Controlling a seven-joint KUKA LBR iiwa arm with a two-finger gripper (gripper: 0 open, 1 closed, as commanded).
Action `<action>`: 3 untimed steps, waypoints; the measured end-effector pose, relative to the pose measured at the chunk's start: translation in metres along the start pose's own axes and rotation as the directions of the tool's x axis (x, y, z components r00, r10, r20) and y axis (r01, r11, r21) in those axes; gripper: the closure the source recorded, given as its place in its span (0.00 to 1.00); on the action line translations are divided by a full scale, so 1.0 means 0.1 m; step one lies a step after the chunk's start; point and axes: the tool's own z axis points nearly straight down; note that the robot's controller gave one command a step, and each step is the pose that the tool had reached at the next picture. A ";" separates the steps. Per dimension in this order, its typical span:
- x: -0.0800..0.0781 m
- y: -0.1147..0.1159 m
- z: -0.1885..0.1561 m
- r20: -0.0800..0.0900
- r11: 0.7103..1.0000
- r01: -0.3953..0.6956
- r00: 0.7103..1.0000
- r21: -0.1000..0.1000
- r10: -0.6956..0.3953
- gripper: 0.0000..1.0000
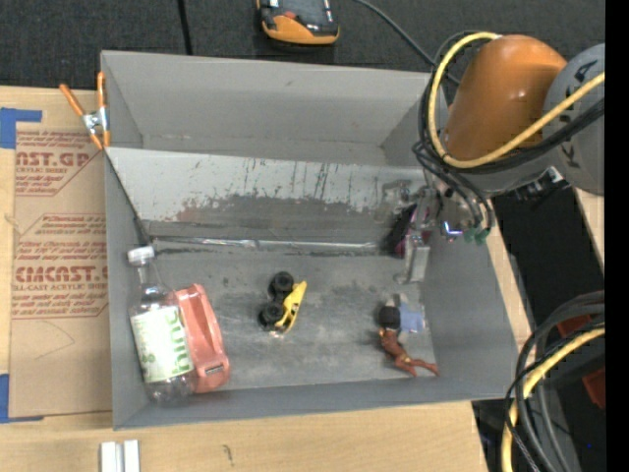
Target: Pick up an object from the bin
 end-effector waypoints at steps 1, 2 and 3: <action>-0.01 0.00 -0.05 0.008 1.000 0.000 1.000 0.001 0.000 0.00; -0.04 0.09 0.35 0.012 1.000 -0.018 1.000 0.000 0.018 0.00; 0.05 -0.02 0.18 0.008 0.963 0.271 0.963 0.002 -0.271 1.00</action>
Offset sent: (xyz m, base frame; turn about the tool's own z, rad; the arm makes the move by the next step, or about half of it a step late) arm 0.0030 0.0121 -0.0514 0.0239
